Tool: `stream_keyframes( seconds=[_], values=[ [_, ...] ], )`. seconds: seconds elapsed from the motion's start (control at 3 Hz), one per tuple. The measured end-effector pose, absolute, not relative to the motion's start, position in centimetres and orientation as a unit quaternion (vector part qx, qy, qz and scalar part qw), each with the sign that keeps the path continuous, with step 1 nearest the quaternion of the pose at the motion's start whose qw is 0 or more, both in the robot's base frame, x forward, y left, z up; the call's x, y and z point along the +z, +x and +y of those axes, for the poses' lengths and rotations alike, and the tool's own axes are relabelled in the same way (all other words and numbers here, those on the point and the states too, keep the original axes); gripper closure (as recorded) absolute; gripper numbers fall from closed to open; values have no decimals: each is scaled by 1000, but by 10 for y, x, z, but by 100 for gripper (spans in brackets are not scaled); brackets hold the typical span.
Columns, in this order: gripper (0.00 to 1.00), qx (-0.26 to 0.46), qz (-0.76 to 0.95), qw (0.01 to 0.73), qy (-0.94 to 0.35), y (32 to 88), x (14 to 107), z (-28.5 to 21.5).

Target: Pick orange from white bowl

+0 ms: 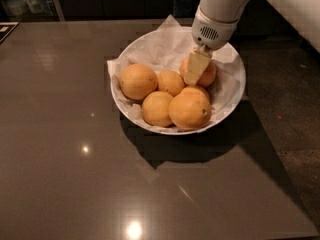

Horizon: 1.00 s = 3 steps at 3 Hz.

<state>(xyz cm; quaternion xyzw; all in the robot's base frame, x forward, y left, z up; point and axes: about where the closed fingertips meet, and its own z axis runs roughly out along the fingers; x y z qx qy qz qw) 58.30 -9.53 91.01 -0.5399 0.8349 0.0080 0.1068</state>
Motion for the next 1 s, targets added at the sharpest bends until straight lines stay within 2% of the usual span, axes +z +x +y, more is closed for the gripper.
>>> stream_keyframes(
  seconds=[0.33,0.67,1.0],
  values=[
    [62,8,835,107,-540,585,911,-96],
    [86,8,835,107,-540,585,911,-96],
    [100,3,831,115,-544,586,914,-92]
  ],
)
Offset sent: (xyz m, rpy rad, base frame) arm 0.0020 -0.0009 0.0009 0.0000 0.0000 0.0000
